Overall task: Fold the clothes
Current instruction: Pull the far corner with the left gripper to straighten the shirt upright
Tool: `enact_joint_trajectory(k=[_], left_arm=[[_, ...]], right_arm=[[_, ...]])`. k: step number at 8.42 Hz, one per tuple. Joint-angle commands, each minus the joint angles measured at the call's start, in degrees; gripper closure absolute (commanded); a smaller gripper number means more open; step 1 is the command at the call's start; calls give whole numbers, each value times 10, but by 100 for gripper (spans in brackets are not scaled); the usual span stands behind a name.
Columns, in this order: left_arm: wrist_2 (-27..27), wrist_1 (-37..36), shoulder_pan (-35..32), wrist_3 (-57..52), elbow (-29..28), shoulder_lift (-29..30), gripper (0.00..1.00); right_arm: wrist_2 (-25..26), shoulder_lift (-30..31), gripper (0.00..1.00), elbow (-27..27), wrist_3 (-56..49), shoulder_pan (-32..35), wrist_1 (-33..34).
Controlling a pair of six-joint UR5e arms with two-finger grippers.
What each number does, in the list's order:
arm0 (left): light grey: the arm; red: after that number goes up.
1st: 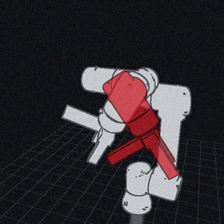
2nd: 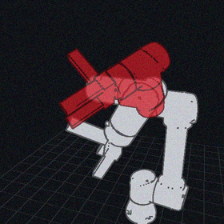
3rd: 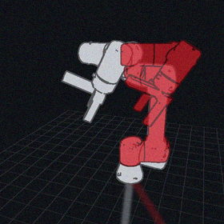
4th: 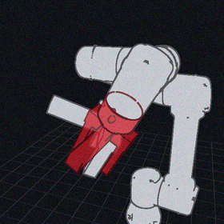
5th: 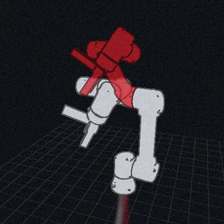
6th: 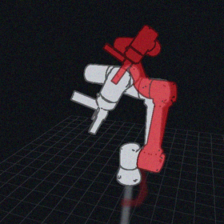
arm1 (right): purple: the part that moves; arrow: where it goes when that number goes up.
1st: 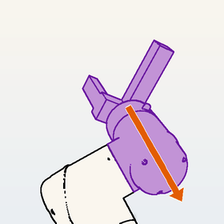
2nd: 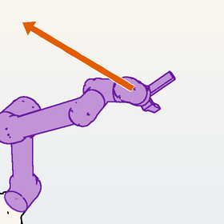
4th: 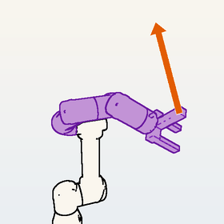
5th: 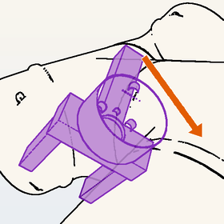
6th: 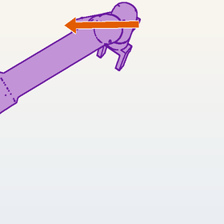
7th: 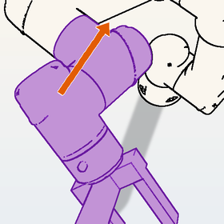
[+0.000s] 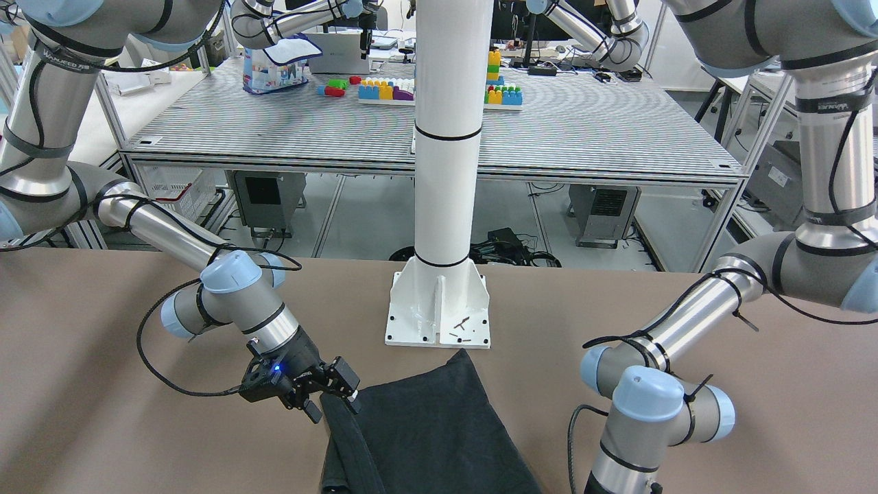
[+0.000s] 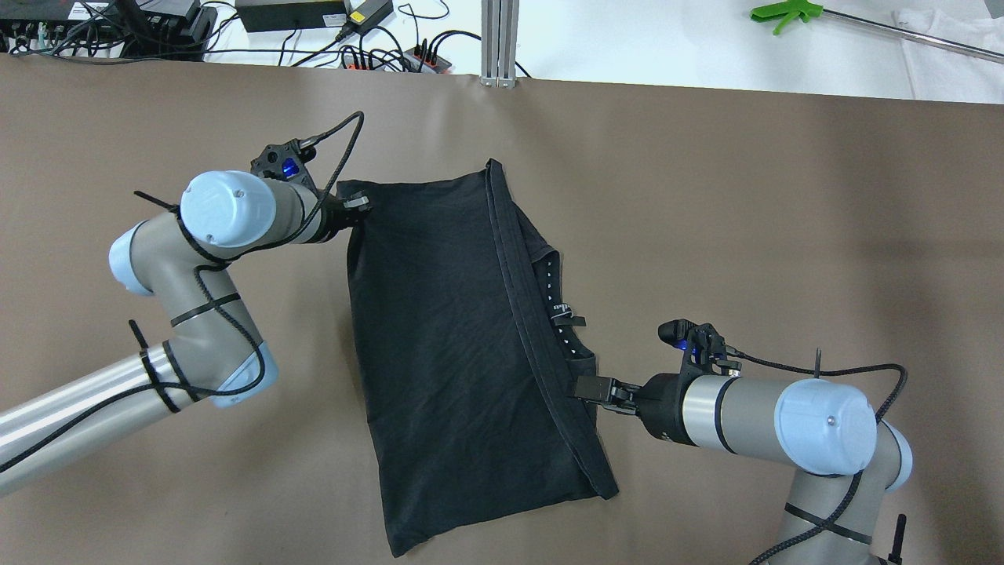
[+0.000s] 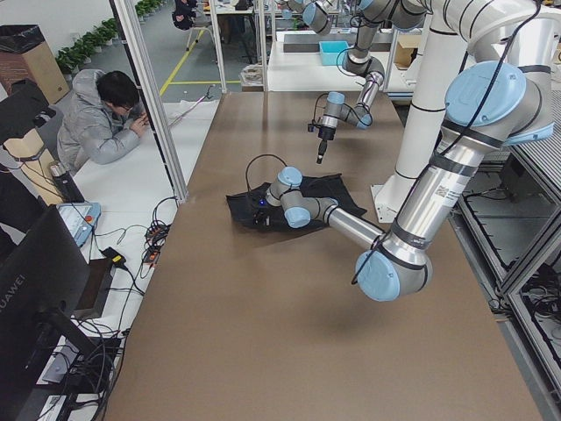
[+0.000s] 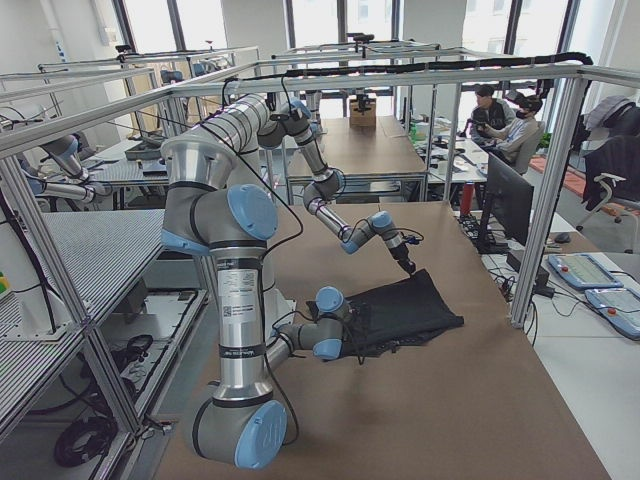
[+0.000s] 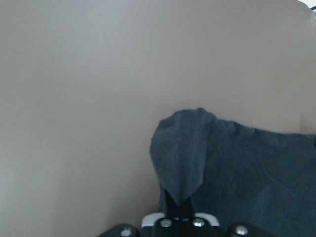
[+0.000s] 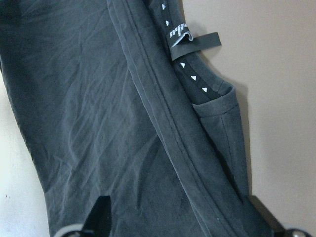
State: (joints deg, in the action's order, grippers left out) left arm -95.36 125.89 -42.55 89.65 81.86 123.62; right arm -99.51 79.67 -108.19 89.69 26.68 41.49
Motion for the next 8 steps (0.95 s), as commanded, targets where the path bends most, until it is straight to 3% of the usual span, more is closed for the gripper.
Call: enact_joint_trajectory(k=[1,3,7,8], left_arm=[[3,2,-12,-5,-130,115,100],[27,5,-12,-4,-196,165,100],[31,6,-15,-7,-211,175,100],[28,21,-18,-17,-212,175,68]], right_arm=[[12,0,6,-2,0,-8,0],[12,2,6,-2,0,-8,0],[13,1,6,-1,-1,-8,0],[7,-1,6,-3,-7,-4,2]])
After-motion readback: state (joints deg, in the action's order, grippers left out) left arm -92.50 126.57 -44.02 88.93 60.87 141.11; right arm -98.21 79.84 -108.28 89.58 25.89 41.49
